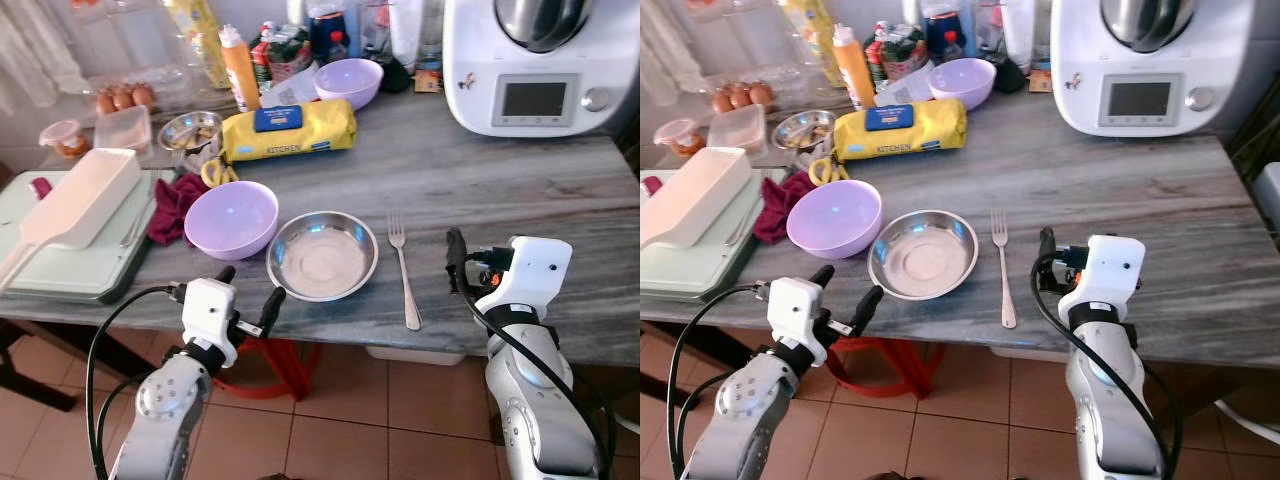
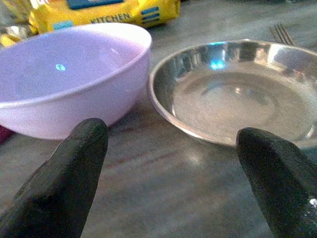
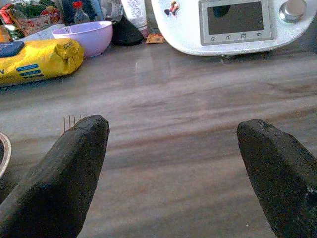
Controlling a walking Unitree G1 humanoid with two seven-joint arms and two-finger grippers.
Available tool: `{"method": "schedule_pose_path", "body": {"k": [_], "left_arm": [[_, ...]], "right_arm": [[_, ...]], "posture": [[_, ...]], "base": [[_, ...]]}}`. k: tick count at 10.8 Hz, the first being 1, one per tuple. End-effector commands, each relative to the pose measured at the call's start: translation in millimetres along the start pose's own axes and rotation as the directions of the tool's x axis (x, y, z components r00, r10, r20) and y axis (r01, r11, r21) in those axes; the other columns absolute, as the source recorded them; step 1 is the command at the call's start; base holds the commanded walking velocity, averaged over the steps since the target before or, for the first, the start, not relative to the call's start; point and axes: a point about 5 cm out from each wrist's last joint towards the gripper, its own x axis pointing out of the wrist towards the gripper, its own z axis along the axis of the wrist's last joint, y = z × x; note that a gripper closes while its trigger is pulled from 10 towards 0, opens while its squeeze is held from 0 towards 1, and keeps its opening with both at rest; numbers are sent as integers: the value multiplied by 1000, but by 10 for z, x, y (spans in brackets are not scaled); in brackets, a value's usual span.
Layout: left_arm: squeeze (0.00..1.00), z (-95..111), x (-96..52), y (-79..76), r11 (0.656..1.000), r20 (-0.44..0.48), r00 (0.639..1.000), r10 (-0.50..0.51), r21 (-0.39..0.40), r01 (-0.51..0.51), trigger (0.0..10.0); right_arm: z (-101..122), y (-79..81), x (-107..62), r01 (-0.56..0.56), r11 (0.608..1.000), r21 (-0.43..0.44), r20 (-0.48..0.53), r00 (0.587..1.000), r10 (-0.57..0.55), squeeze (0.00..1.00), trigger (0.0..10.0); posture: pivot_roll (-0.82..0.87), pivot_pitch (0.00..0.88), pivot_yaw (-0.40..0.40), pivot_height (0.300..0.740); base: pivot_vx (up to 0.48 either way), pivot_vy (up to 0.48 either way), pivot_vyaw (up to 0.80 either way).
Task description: Setting the table
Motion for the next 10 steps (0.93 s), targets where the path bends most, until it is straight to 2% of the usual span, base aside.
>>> {"method": "schedule_pose_path", "body": {"k": [1,5,10], "left_arm": [[0,50,-12,47,999,-6,999,36,24,-36,10000],[0,218,45,99,990,47,990,133,38,-135,10000],[0,185,57,99,987,23,989,147,65,-148,10000]], "right_arm": [[13,23,1,-9,1000,9,2,1000,9,0,10000],[42,22,1,-13,1000,6,25,1000,12,0,10000],[42,43,13,-17,1000,6,29,999,17,0,10000]], "posture": [[-105,108,129,740],[-105,106,128,740],[-102,101,130,740]], "base": [[0,0,0],[0,0,0],[0,0,0]]}}
